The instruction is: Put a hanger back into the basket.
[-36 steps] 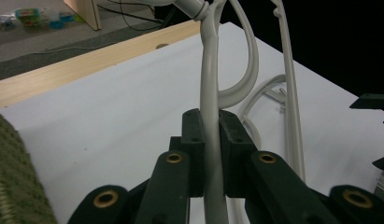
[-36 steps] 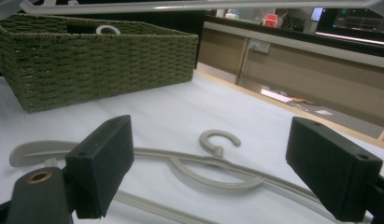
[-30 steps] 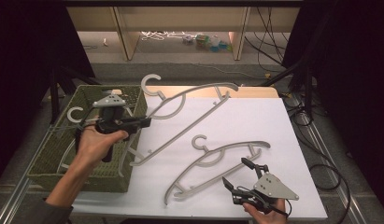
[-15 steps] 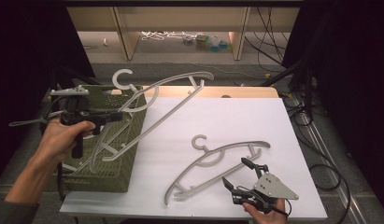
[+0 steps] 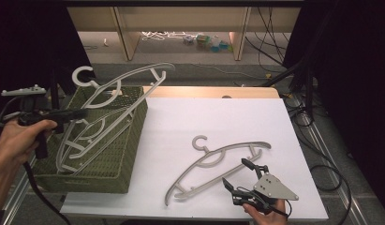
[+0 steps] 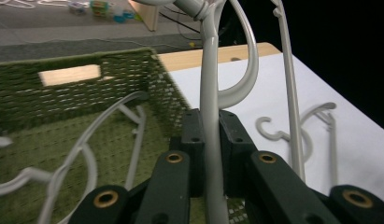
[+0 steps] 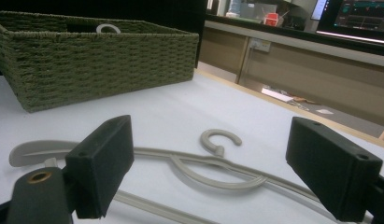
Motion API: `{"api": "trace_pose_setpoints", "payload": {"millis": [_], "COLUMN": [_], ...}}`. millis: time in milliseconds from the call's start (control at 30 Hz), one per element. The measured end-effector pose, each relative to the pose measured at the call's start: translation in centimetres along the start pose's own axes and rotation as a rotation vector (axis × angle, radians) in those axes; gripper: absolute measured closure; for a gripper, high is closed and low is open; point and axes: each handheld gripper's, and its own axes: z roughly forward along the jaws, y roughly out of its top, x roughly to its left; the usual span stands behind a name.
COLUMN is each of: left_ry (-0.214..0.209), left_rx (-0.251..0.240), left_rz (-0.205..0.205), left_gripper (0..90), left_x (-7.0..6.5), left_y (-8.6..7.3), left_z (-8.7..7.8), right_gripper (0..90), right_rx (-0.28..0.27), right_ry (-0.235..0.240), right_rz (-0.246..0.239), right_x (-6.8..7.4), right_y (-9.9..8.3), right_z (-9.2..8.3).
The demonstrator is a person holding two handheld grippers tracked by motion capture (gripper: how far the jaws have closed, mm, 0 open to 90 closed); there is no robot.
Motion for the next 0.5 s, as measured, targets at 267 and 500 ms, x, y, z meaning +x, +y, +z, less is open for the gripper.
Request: {"api": "trace_pose_setpoints", "payload": {"millis": [267, 500], "left_ry": [0.063, 0.136], "left_rx": [0.004, 0.028], "left_rz": [-0.013, -0.009], "left_gripper": [82.0, 82.0], "left_x": [2.8, 4.8], "left_y": [-1.2, -2.0], "left_z": [-0.5, -0.3], "right_gripper": [16.1, 16.1], "right_rx": [0.003, -0.014], "right_ry": [0.006, 0.008], "right_rz": [0.002, 0.008], "right_x": [0.0, 0.0], "right_y": [0.0, -0.1], "right_z": [0.1, 0.2]}}
